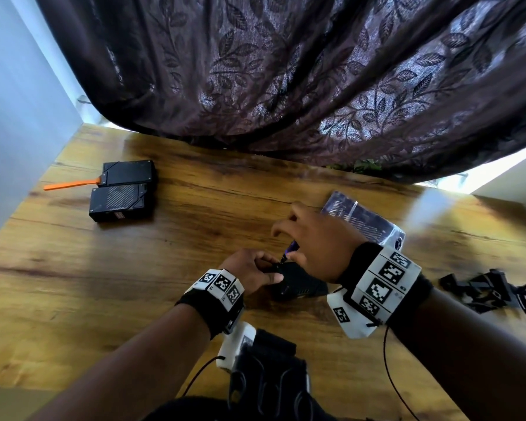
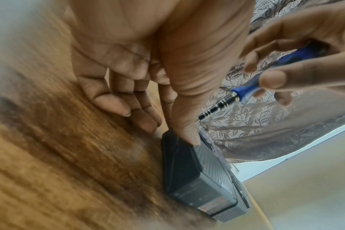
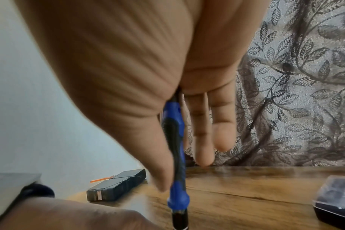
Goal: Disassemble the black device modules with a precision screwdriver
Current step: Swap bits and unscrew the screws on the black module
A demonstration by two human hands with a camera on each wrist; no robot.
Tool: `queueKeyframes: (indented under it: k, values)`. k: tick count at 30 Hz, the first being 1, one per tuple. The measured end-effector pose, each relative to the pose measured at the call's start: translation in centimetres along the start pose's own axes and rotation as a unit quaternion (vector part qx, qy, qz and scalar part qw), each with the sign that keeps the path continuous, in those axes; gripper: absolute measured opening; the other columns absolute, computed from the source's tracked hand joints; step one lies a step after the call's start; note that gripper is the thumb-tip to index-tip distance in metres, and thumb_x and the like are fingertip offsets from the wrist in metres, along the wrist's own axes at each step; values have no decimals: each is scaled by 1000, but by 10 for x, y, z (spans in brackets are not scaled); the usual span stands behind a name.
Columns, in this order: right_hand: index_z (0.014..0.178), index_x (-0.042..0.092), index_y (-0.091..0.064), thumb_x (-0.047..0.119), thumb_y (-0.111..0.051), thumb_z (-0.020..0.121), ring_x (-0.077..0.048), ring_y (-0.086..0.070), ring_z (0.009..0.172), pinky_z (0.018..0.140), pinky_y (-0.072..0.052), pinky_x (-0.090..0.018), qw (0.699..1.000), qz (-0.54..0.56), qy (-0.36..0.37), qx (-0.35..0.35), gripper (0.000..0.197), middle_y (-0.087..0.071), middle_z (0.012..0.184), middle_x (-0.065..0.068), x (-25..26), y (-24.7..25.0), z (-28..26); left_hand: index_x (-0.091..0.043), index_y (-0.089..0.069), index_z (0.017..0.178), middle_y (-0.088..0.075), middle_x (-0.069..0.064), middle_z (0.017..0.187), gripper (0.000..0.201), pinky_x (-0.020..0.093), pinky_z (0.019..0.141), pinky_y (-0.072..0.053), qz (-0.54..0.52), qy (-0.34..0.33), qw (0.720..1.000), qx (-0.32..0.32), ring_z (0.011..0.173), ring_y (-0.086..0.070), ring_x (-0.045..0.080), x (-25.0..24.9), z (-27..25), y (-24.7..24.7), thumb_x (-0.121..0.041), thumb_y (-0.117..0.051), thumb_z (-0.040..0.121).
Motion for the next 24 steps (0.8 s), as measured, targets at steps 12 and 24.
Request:
queueKeyframes:
  k: [12, 24]
  values:
    - [116, 27, -56, 39, -48, 104, -18, -59, 88, 79, -54, -38, 1000, -17, -19, -1, 19, -63, 102, 5, 0, 2, 14, -49, -64, 94, -68, -23, 95, 26, 21, 78, -47, 12, 13, 1000, -4, 95, -64, 2, 4, 4, 0, -45, -84, 79]
    - [130, 30, -51, 12, -74, 85, -13, -52, 101, 78, -49, -29, 999, 33, 31, 13, 53, -44, 118, 7, -4, -5, 11, -55, -61, 88, -71, -21, 100, 26, 30, 90, -55, 26, 14, 1000, -7, 97, -65, 3, 5, 5, 2, -50, -84, 76]
Point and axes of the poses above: each hand's wrist, its own z-axis towards the middle knuckle, its own y-axis out of the back of the hand, x = y × z, the point moved 9 cm from there along z, towards the middle knuckle
